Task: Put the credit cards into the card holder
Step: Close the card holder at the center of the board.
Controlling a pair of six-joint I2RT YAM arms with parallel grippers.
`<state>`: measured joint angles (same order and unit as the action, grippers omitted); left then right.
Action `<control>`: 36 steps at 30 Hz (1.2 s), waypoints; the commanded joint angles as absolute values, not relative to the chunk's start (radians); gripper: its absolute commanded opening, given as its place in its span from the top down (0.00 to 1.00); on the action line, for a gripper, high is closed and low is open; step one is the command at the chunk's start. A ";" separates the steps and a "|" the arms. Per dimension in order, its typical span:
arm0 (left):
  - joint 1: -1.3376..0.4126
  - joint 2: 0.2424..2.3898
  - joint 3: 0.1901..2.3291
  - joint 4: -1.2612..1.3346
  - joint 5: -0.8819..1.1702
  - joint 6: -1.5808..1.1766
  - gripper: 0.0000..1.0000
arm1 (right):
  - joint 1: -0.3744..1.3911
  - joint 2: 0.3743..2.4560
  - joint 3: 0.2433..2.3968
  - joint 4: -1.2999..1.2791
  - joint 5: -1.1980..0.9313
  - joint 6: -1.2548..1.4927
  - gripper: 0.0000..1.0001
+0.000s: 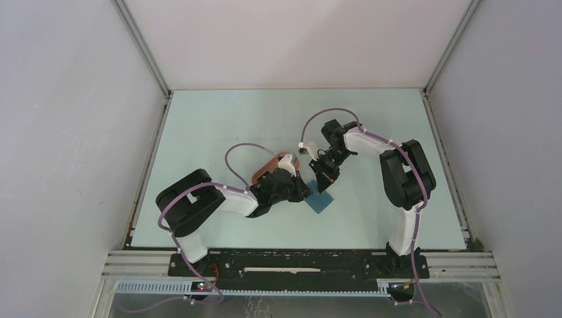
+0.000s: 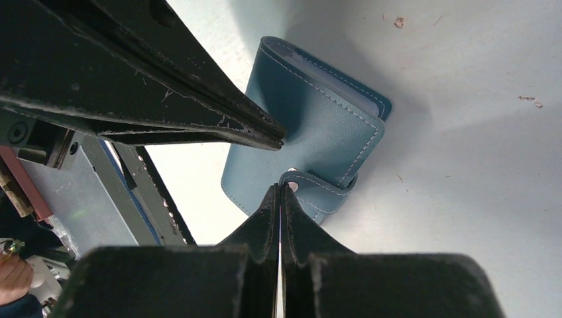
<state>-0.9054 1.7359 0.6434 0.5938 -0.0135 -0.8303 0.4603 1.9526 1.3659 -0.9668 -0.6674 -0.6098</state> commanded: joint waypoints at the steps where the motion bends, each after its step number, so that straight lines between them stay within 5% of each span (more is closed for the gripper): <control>1: -0.900 1.762 0.631 0.568 -0.008 -0.820 0.98 | 0.488 1.916 1.362 -0.951 -0.690 -0.571 1.00; 36: -0.901 1.728 0.600 0.598 -0.008 -0.832 0.98 | 0.571 1.982 1.339 -0.885 -0.421 -0.489 1.00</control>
<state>-0.9054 1.7367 0.6338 0.6113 -0.0132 -0.8310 0.5415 1.9373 1.3663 -0.9321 -0.4953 -0.5022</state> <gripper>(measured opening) 0.022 0.006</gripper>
